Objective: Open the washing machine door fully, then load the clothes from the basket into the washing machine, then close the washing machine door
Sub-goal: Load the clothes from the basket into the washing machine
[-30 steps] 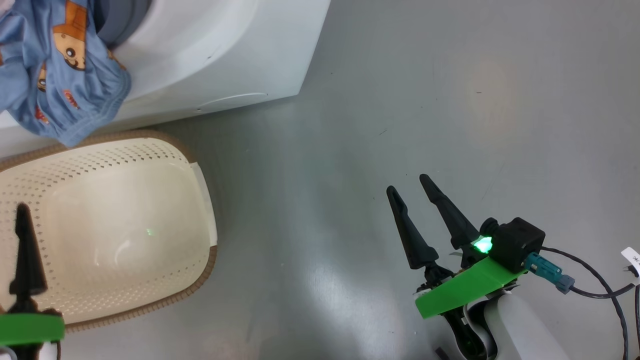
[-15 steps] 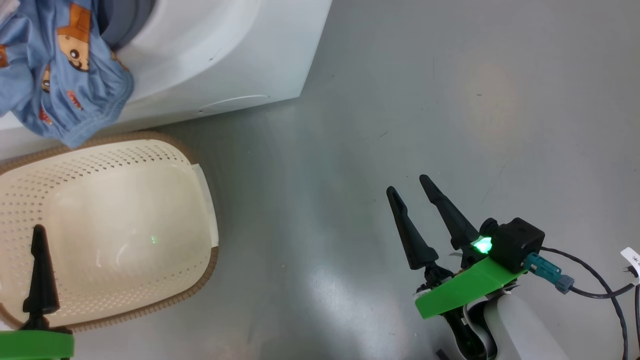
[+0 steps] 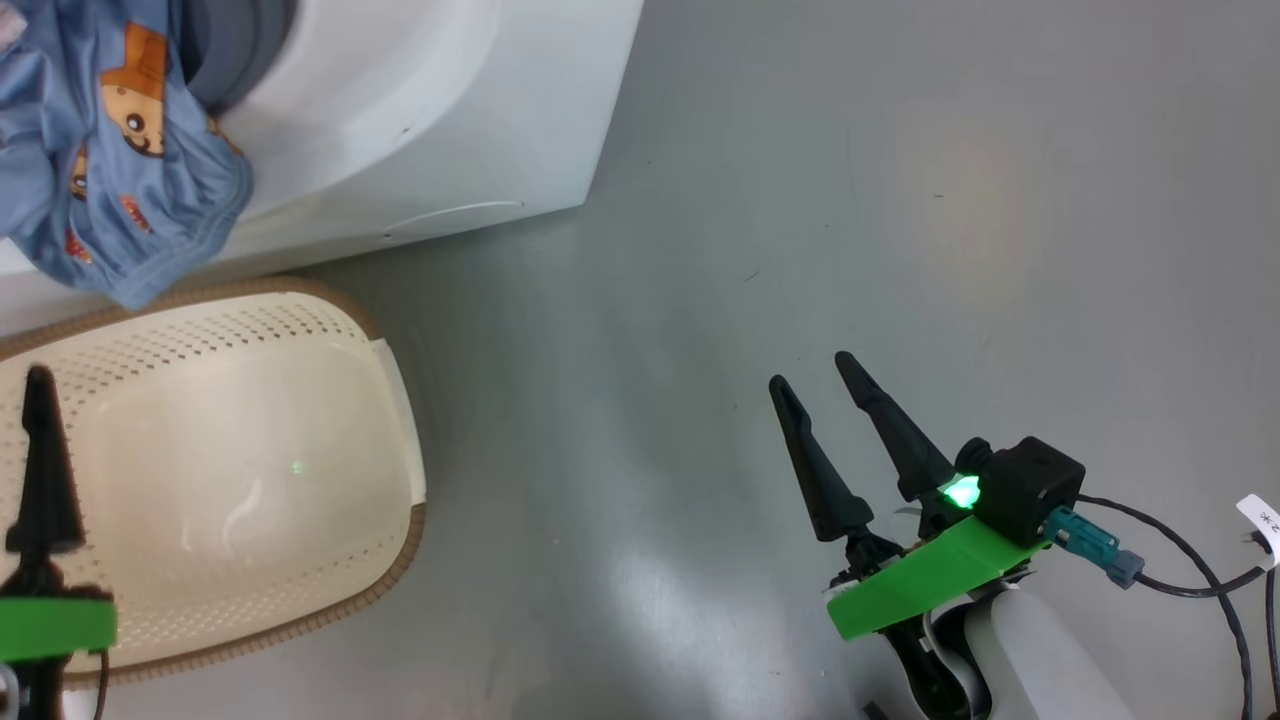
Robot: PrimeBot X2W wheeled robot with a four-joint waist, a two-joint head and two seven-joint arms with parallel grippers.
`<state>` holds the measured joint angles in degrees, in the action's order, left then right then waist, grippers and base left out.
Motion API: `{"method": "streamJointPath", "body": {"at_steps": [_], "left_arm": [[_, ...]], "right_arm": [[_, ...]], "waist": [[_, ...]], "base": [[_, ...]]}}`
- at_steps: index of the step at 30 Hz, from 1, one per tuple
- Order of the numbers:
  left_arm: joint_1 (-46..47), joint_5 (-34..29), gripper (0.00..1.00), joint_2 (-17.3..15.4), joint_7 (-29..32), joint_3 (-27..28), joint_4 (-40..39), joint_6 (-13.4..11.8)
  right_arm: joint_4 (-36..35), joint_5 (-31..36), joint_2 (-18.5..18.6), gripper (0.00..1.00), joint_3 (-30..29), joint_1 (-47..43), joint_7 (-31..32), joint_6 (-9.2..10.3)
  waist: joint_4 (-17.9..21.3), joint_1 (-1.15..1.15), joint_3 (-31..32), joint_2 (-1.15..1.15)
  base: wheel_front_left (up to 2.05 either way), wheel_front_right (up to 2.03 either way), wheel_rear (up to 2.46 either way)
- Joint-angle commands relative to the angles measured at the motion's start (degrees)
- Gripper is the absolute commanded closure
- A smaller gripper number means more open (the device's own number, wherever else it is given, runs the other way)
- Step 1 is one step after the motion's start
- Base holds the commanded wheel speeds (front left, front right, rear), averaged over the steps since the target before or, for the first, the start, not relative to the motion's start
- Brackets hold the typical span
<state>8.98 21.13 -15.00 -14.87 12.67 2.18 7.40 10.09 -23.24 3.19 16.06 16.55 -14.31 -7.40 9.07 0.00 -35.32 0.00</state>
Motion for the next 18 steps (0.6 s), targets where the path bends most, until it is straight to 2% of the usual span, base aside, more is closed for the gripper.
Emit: {"method": "streamJointPath", "body": {"at_steps": [1, 10, 18], "left_arm": [[1.26, 0.94, 0.00, -1.93, -0.13, 1.01, -1.33, 0.09], [7.64, 3.39, 0.00, -4.06, 0.09, -5.52, 1.91, 0.09], [13.41, 7.26, 0.00, -3.83, 3.44, -7.59, 5.91, 0.09]], "right_arm": [[-1.03, -0.04, -0.32, 0.00, 1.62, -0.81, -0.69, -0.09], [-0.92, -0.58, -0.32, 0.00, 2.09, -0.99, -0.69, -0.09], [-1.20, -0.92, -0.32, 0.00, 2.13, -1.20, -0.69, -0.09]], "waist": [[0.32, 0.00, 0.20, 0.00], [1.19, 0.00, 0.49, 0.00], [1.86, 0.00, 0.05, 0.00]], "base": [[0.00, 0.00, 0.00], [0.00, 0.00, 0.00], [0.00, 0.00, 0.00]]}}
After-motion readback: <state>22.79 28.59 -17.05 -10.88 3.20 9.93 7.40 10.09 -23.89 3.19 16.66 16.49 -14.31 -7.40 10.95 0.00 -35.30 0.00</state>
